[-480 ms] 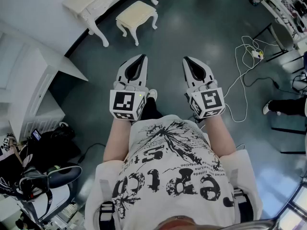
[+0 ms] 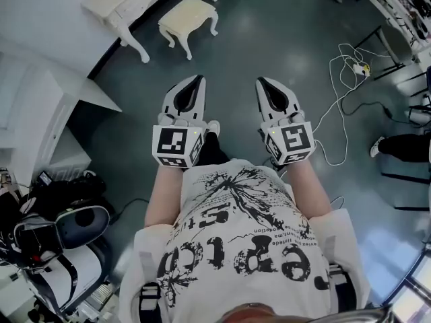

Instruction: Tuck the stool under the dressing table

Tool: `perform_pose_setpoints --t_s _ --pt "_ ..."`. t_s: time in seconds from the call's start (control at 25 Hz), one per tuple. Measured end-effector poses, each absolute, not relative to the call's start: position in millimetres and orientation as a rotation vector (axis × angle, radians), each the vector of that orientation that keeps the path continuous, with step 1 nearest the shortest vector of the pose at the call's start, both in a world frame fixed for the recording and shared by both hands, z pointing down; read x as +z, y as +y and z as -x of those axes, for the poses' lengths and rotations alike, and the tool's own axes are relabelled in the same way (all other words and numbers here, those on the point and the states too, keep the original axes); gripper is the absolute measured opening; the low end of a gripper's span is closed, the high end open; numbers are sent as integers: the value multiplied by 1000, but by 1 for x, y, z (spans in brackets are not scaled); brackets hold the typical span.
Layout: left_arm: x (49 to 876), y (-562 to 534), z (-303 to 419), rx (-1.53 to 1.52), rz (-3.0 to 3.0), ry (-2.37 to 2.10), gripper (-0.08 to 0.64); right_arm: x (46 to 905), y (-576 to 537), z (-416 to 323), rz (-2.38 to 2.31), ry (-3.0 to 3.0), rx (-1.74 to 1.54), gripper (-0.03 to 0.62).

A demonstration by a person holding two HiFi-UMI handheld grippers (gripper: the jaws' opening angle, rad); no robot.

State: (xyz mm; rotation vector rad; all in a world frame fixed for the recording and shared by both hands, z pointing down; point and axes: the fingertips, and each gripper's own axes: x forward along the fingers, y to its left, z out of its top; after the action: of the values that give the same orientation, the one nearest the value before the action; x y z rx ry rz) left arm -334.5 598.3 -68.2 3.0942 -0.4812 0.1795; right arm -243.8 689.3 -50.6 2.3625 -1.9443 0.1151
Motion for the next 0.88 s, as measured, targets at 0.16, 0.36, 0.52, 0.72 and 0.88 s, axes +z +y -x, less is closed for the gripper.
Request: perform_pose_setpoints --t_s 0.16,0.36,0.52,0.72,0.88 --pt "-59 594 326 214 -3077 -484 17 -48 686 231 -2382 -1918 104 17" --pt "-46 557 309 244 -3060 -489 17 -34 650 209 -2382 -1911 142 17" --pt "-30 509 283 253 -3039 -482 17 -17 607 185 -2364 -1884 149 17" --pt "-18 439 234 254 -3020 -463 17 -7 539 138 -2352 -1874 181 17" --pt "-11 369 198 256 -3011 -464 17 -4 473 102 -2344 -1866 179 17"
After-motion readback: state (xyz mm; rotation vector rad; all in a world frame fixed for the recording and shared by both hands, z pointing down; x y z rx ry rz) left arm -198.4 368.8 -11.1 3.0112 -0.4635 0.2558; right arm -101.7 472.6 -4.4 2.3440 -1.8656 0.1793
